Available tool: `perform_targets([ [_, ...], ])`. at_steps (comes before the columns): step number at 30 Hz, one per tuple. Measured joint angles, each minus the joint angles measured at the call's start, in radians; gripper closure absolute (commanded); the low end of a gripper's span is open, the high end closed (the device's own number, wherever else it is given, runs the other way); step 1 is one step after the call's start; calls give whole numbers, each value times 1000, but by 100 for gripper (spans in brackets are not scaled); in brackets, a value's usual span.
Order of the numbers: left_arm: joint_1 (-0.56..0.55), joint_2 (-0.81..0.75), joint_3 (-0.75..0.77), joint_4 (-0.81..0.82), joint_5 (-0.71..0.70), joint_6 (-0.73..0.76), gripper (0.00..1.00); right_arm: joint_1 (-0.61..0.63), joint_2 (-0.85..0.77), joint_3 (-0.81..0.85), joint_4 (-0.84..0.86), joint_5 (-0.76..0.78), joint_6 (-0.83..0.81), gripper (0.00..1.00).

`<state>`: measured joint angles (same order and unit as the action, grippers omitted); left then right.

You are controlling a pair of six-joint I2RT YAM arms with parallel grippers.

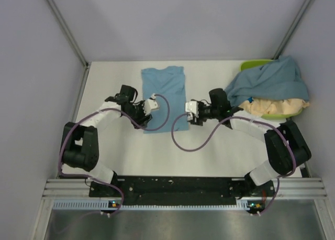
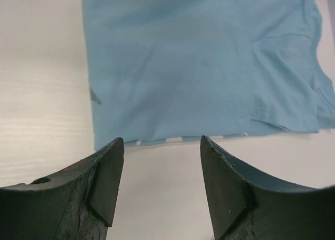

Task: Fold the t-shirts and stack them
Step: Grab one side of the 2/3 rectangular tshirt with both arms

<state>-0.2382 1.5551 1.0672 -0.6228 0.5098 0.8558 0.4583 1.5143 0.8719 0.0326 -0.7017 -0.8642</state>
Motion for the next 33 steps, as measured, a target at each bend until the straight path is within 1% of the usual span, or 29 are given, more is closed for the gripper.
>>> perform_targets([
  [2,-24,23,-48,19,-28,27,43,46,12,-27,-16,35,-106,39],
  [5,-72,50,-96,45,-71,50,44,93,31,-77,-35,71,-206,39],
  [9,-115,64,-117,75,-113,61,44,124,75,-79,-48,134,-276,40],
  [13,-117,89,-117,92,-146,61,45,167,138,-78,-47,186,-317,42],
  [14,-117,93,-117,92,-149,60,44,173,143,-67,-50,194,-332,43],
  [16,-117,93,-117,92,-152,61,45,183,155,-45,-68,217,-352,49],
  [17,-117,93,-117,92,-152,61,46,185,161,-37,-75,221,-361,57],
  [18,-117,94,-117,92,-153,61,49,188,164,-33,-79,231,-369,65],
  [19,-117,96,-117,92,-152,60,56,191,167,-31,-82,238,-377,74],
  [21,-117,101,-112,92,-153,56,81,196,174,-28,-98,252,-390,88],
  [22,-117,105,-108,93,-157,56,95,200,180,-19,-117,263,-392,98],
  [23,-117,109,-103,94,-162,52,100,202,187,-8,-131,272,-393,100],
  [28,-117,114,-91,78,-170,27,100,206,188,8,-173,297,-386,100],
  [30,-118,103,-91,47,-159,8,100,208,163,7,-217,297,-362,100],
  [33,-124,53,-91,-39,-126,-11,100,227,81,5,-312,299,-317,100],
])
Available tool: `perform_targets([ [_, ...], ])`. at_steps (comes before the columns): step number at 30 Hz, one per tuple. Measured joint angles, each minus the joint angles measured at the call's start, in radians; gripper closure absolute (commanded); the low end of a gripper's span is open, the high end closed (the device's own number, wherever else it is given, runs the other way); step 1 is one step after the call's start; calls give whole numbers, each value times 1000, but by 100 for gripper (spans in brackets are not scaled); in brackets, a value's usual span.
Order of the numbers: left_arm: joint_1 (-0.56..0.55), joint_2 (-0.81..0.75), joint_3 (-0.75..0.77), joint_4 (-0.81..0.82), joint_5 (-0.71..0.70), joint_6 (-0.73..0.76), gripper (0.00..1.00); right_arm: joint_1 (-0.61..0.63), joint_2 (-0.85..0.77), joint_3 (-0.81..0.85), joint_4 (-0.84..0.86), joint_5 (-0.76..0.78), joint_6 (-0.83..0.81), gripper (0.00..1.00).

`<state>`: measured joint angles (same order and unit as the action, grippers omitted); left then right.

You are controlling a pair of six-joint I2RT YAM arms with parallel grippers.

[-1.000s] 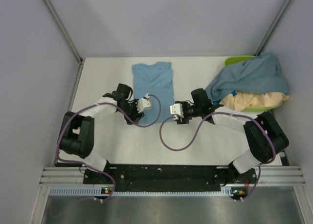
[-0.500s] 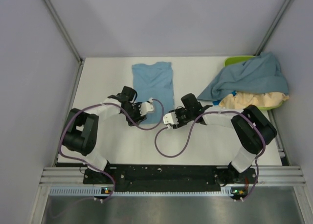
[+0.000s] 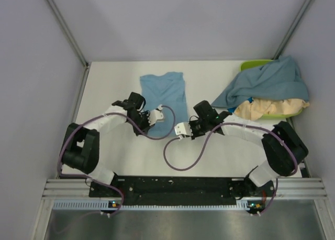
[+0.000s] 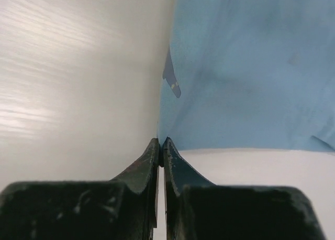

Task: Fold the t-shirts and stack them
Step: Grab one side of the 2/3 rectangular tshirt with both arms, then fold the long partially folded tshirt into a neat square

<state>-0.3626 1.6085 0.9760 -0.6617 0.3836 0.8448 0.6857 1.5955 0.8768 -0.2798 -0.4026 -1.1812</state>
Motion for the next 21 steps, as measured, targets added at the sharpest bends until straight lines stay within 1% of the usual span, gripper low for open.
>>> perform_targets([
  [6,-11,-260,-4,-249,91,-3,100,85,-285,3,-241,-6,107,100],
  [10,-22,-425,0,-401,142,-2,100,118,-402,60,-416,-61,186,100],
  [12,-25,-489,15,-452,152,-13,100,119,-433,102,-465,-82,220,100],
  [16,-26,-544,109,-496,131,-68,100,103,-439,181,-521,-103,253,100],
  [18,-25,-537,152,-491,100,-96,100,69,-401,236,-532,-117,263,100],
  [21,-11,-480,199,-465,32,-132,100,-15,-279,344,-513,-152,280,100],
])
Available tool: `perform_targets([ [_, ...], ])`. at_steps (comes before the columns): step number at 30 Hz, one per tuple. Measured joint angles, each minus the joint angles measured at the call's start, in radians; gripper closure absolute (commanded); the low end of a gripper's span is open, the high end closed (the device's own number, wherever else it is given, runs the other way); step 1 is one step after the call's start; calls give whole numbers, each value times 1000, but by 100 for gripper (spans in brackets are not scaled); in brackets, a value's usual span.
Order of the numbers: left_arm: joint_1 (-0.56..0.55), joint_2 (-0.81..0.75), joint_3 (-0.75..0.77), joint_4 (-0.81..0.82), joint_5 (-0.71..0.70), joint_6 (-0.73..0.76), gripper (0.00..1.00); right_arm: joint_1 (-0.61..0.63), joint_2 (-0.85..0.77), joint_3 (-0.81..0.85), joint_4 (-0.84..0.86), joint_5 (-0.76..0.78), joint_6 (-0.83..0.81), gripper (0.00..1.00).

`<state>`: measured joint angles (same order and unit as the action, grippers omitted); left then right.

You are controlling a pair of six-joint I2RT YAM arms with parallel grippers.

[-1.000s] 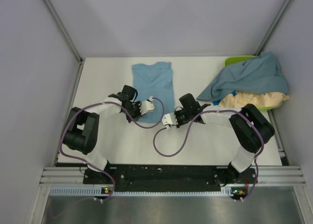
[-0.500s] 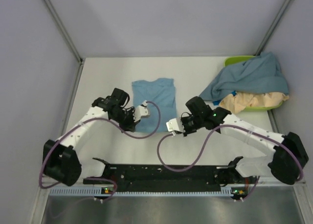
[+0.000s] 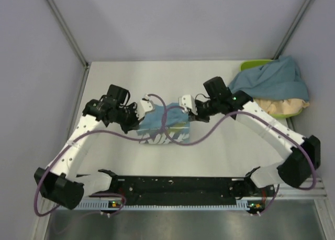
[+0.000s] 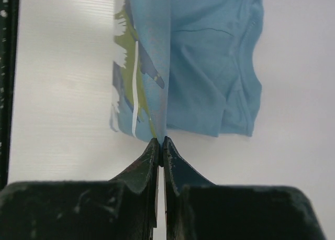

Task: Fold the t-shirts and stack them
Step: Fold the long partially folded tshirt into a neat square

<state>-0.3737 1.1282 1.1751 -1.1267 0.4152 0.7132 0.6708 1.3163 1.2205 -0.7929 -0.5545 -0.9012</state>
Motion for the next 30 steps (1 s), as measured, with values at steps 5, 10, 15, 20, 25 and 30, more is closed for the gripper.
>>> perform_targets([
  [5,83,238,100,98,-86,-35,100,-106,288,208,26,-43,13,100],
  [10,133,510,300,181,-122,-58,100,-188,532,380,45,-48,28,100],
  [15,135,706,453,208,-125,-61,100,-236,687,491,47,-23,58,100],
  [20,135,833,548,209,-124,-65,100,-246,749,504,44,4,94,100],
  [25,134,917,625,208,-118,-68,100,-257,755,504,48,25,138,100],
  [30,132,976,675,208,-117,-77,84,-260,755,504,49,48,187,100],
])
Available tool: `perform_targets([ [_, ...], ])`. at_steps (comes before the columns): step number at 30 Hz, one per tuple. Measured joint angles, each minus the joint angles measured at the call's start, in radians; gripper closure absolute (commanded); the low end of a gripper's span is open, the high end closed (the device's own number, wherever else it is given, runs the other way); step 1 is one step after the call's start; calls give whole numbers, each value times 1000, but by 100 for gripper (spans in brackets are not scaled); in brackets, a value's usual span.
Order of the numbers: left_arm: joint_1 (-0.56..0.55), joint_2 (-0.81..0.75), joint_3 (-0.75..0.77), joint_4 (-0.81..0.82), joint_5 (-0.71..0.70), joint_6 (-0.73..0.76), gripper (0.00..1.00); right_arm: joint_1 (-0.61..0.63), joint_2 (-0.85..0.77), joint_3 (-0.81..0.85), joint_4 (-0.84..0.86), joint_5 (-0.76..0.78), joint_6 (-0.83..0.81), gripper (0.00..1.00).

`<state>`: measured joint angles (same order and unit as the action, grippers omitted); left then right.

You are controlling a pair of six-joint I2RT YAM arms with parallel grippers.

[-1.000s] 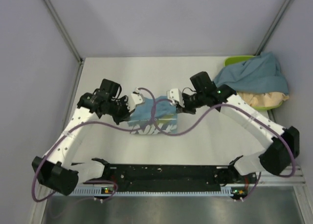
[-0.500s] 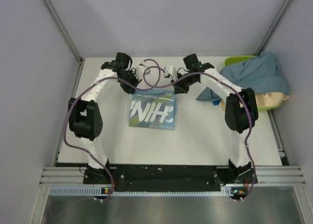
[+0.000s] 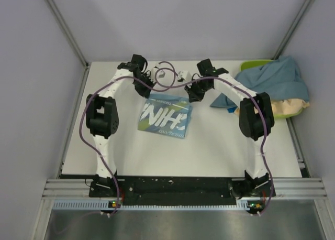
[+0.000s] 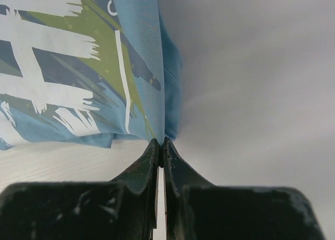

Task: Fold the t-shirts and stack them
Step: Fold the long partially folded tshirt into a neat square

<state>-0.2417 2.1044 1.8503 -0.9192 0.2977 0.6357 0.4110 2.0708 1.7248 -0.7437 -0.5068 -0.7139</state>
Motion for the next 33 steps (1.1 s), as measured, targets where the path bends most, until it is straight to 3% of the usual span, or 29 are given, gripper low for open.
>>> perform_targets([
  [1,0,10,6,3,0,-3,75,0,0,0,0,5,6,100],
  [6,5,57,37,37,-57,-38,48,-11,47,65,-13,55,73,99],
  [7,10,63,47,47,-71,-50,44,-20,69,86,-13,64,104,94],
  [9,19,67,70,78,-98,-86,41,-47,129,141,-9,79,188,71],
  [11,32,67,113,121,-121,-126,45,-80,198,204,-5,113,288,62],
  [15,57,64,186,203,-151,-194,63,-146,277,275,10,149,462,59],
  [18,70,22,133,225,-73,-224,73,-179,261,259,30,193,581,66],
  [21,59,-57,-18,261,13,-254,86,-173,145,89,134,229,680,72],
  [24,27,-113,-155,275,116,-290,90,-127,-26,-117,230,213,759,85],
  [27,-4,-87,-157,284,181,-328,91,-73,-114,-212,349,132,853,92],
  [33,-14,69,-23,299,202,-412,87,-42,-29,-230,488,53,1001,93],
])
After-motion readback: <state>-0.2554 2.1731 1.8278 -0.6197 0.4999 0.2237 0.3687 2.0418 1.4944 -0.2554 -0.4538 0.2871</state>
